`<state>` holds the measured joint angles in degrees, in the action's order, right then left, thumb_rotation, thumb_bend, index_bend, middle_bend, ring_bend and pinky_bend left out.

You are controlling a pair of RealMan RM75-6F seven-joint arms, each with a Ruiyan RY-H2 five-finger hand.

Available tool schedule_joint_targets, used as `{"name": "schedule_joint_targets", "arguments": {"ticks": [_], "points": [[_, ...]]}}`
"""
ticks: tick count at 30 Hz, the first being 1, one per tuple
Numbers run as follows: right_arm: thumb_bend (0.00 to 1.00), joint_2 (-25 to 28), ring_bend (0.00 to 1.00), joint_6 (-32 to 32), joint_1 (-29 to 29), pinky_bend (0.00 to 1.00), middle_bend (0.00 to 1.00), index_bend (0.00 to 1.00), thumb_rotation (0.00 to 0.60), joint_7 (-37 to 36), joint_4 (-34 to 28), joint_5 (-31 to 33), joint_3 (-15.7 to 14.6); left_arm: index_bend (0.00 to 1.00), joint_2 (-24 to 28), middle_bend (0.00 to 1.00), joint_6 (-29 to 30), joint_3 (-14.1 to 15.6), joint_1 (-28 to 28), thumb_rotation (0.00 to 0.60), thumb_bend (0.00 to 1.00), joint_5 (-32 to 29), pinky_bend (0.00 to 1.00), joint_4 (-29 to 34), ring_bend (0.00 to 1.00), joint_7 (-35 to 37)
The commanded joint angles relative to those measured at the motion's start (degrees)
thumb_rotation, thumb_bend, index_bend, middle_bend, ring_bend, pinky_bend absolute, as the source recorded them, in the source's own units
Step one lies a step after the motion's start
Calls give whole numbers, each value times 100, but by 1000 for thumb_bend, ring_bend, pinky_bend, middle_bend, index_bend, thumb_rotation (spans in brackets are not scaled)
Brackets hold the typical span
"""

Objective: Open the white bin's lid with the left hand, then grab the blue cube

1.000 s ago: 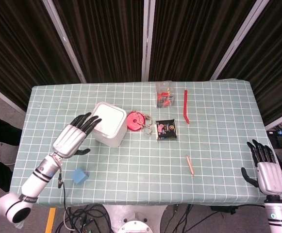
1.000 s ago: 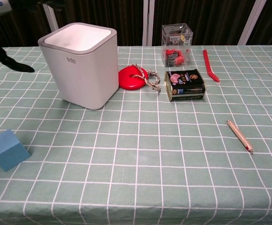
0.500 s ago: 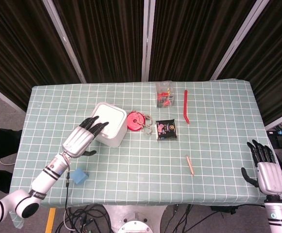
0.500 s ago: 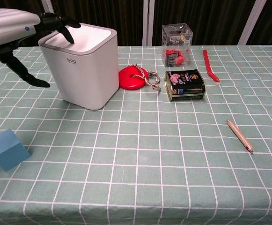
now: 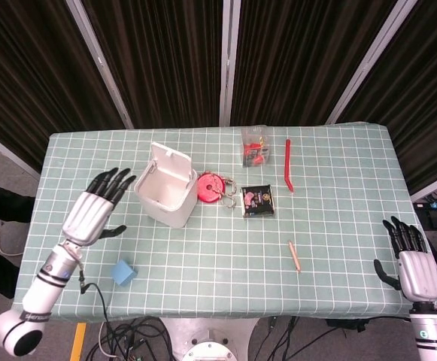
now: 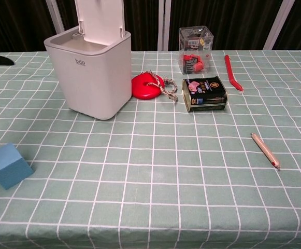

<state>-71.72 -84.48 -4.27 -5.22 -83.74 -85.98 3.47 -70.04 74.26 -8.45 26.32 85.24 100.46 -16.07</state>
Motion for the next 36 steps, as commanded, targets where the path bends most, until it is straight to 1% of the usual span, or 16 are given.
{"name": "schedule_joint_targets", "arguments": {"ticks": [1, 4, 6, 9, 12, 18, 21, 27, 32, 36], "points": [[291, 10, 0, -9, 2, 0, 0, 0, 600, -6, -4, -8, 1, 29, 395, 53, 416, 471, -659, 600, 54, -63, 132, 350, 0, 308], [291, 52, 0, -49, 0, 0, 0, 0, 600, -10, -44, -22, 25, 29, 510, 104, 447, 901, -993, 600, 53, 17, 132, 286, 0, 569], [291, 66, 0, -86, 13, 0, 0, 0, 600, -16, -69, -33, 29, 29, 499, 109, 396, 1144, -1136, 600, 52, 101, 132, 259, 0, 651], [291, 65, 0, -101, 16, 0, 0, 0, 600, -23, -85, -61, 18, 29, 322, 109, 417, 1408, -1318, 600, 52, 311, 133, 188, 0, 714], [291, 82, 0, -61, -9, 0, 0, 0, 600, -39, -107, -98, -2, 32, 34, 112, 381, 1566, -1428, 600, 53, 461, 132, -19, 0, 756], [291, 134, 0, -75, -38, 0, 0, 0, 600, -64, -147, -137, 18, 37, -361, 122, -1, 1626, -1326, 600, 51, 587, 133, -163, 0, 656], [291, 124, 0, -9, -46, 0, 0, 0, 600, -51, -132, -99, 0, 47, -487, 132, -177, 1617, -1212, 600, 51, 704, 136, -257, 8, 594], [291, 114, 0, 57, -64, 0, 0, 0, 600, -43, -121, -62, -7, 72, -650, 139, -371, 1574, -1114, 600, 52, 714, 160, -427, 13, 568], [291, 116, 0, 62, -81, 0, 0, 0, 600, -15, -145, -101, -21, 93, -865, 174, -495, 1470, -1064, 600, 52, 573, 228, -712, 40, 702], [292, 120, 0, 88, -90, 0, 0, 0, 600, 1, -162, -91, -29, 139, -1043, 213, -500, 1395, -1059, 600, 53, 498, 327, -947, 95, 844]]}}
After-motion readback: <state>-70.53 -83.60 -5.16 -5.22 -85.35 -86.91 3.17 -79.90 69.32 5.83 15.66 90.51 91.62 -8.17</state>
